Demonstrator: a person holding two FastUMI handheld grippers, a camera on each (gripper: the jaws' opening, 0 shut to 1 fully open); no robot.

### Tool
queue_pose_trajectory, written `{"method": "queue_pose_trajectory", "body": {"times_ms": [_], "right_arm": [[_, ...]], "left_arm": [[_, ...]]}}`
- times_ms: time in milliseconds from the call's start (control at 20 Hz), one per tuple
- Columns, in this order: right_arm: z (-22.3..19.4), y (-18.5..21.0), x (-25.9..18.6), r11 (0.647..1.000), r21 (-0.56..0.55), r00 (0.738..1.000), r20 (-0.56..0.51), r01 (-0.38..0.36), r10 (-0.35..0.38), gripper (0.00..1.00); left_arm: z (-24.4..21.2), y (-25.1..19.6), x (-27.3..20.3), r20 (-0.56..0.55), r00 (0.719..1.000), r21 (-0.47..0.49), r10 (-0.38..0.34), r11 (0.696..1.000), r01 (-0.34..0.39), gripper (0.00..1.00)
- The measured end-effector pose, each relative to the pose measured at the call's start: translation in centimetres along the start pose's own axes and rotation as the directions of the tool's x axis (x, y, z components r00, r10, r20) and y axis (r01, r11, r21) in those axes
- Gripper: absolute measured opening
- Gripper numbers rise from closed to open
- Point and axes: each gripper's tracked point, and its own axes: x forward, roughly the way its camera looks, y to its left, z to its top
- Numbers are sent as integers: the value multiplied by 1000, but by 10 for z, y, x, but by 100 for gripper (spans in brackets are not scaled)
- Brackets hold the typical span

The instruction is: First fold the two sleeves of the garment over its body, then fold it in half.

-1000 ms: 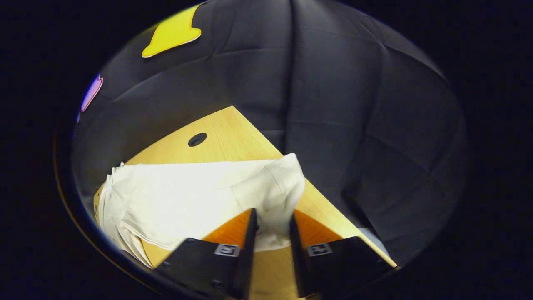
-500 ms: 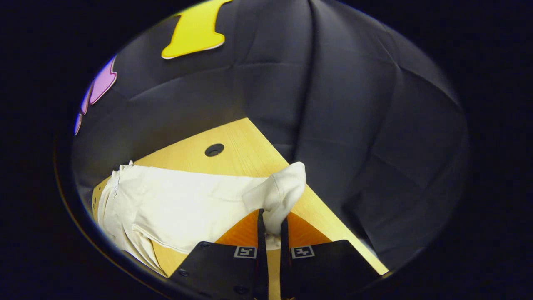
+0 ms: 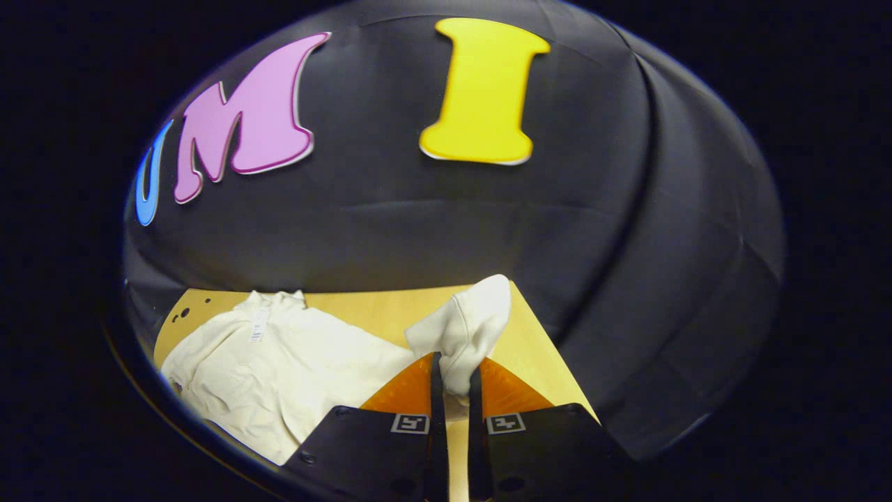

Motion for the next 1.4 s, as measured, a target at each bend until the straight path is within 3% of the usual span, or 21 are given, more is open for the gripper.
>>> {"method": "queue_pose_trajectory", "body": {"times_ms": [300, 650, 950, 1200, 1250, 1300, 1350, 1400], "right_arm": [[42, 130, 18, 985, -71, 987, 34, -155, 157, 14], [43, 308, 21, 930, -149, 940, 7, -337, 342, 14], [10, 448, 24, 873, -170, 889, -55, -457, 455, 14], [-39, 528, 25, 839, -201, 862, -122, -507, 492, 15], [-49, 537, 24, 837, -195, 859, -141, -512, 492, 9], [-60, 545, 19, 832, -171, 848, -165, -527, 503, 10], [-66, 556, 12, 823, -142, 832, -181, -549, 524, 32], [-73, 563, 5, 819, -118, 822, -193, -561, 535, 37]], "left_arm": [[-11, 43, 0, -21, 997, -53, 71, 996, -72, 98], [-27, 109, 1, -60, 984, -96, 170, 980, -175, 97], [-43, 164, 2, -92, 966, -128, 240, 960, -251, 97], [-60, 197, 7, -123, 952, -150, 279, 943, -296, 98], [-65, 204, 7, -128, 950, -156, 284, 940, -302, 97], [-69, 210, 9, -133, 948, -162, 289, 938, -308, 100], [-70, 213, 10, -137, 947, -165, 292, 936, -312, 98], [-71, 218, 11, -140, 945, -170, 295, 933, -316, 98]]}}
